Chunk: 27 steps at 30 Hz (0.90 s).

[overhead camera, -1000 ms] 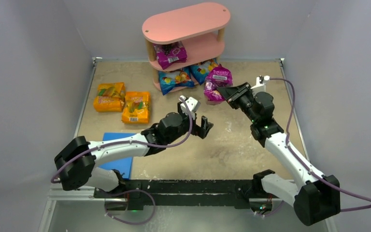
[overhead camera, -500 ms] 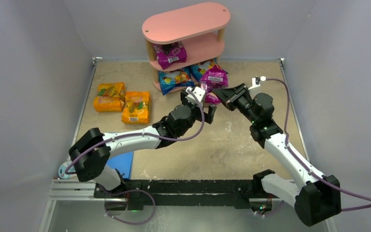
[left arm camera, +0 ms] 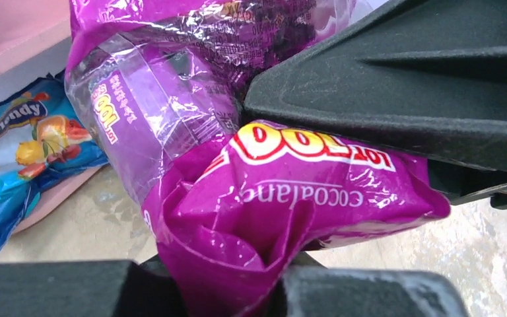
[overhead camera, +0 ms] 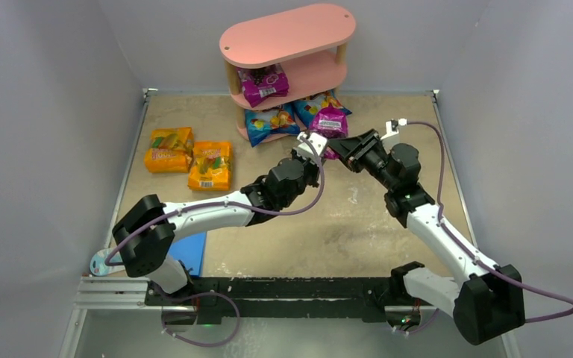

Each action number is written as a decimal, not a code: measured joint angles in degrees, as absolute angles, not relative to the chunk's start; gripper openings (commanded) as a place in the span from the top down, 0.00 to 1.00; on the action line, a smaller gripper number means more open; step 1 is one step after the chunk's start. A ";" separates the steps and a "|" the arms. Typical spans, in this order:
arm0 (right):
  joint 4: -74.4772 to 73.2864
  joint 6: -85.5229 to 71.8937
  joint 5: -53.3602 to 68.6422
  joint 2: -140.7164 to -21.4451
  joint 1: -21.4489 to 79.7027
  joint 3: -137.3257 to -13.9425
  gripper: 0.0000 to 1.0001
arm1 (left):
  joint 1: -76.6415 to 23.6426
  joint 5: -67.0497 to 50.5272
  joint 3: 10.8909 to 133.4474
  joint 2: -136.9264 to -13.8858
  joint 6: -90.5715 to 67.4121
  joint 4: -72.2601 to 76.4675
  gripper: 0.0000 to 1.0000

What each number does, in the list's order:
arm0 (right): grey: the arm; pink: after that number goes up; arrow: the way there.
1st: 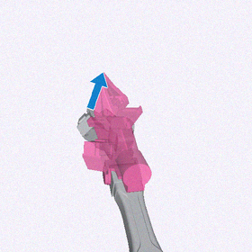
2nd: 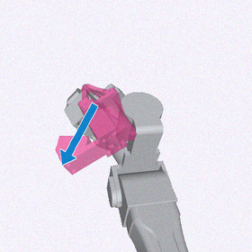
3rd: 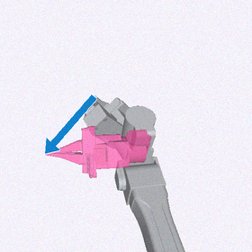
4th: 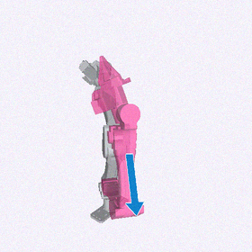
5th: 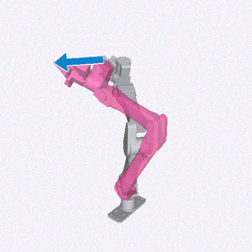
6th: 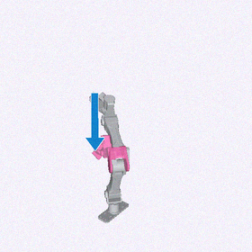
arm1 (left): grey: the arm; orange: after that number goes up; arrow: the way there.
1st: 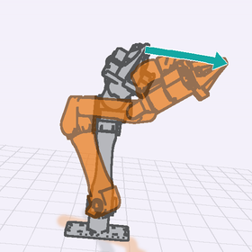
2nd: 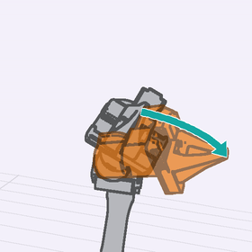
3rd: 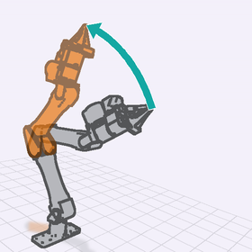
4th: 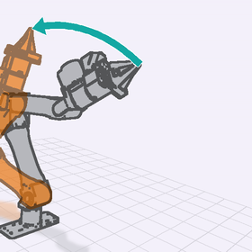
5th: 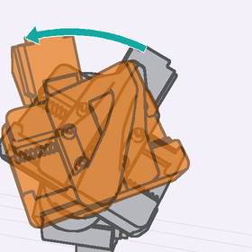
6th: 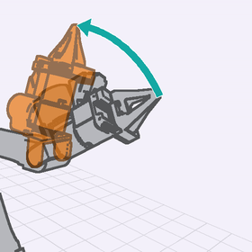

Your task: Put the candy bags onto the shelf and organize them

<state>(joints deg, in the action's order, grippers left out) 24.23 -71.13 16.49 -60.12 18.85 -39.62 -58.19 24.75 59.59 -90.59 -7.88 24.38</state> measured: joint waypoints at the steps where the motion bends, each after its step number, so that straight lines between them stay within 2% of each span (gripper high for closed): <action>1: 24.45 -70.81 16.71 -60.23 18.85 -39.22 0.52 | -58.19 24.71 59.61 -90.59 -8.29 23.64 1.00; 2: 24.71 -70.41 17.10 -60.34 18.85 -38.89 0.42 | -58.19 24.71 59.61 -90.59 -8.84 22.76 1.00; 5: 23.97 -64.40 20.16 -61.58 18.83 -39.22 0.27 | -58.15 24.38 59.61 -90.56 -11.60 18.76 1.00; 9: 14.28 -46.59 23.31 -64.51 19.07 -45.87 0.03 | -57.74 21.56 58.63 -88.03 -16.21 11.77 1.00; 11: 10.33 -34.98 25.63 -64.12 19.25 -48.66 0.01 | -56.95 19.31 57.28 -84.93 -18.63 8.80 1.00; 16: 12.73 -21.96 29.87 -58.15 19.49 -46.83 0.01 | -51.16 6.11 52.62 -74.50 -24.27 2.68 1.00; 20: 19.92 -16.53 36.05 -54.50 19.49 -40.71 0.01 | -45.50 -3.25 49.63 -68.82 -27.03 1.06 1.00; 27: 23.09 -12.25 49.43 -61.80 19.46 -39.55 0.01 | -44.91 -20.95 46.96 -63.31 -27.42 -0.51 1.00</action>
<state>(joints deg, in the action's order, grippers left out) 23.09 -12.25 49.43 -61.80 19.46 -39.55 -44.91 -20.95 46.96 -63.31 -27.42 -0.51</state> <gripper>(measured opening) 0.987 0.177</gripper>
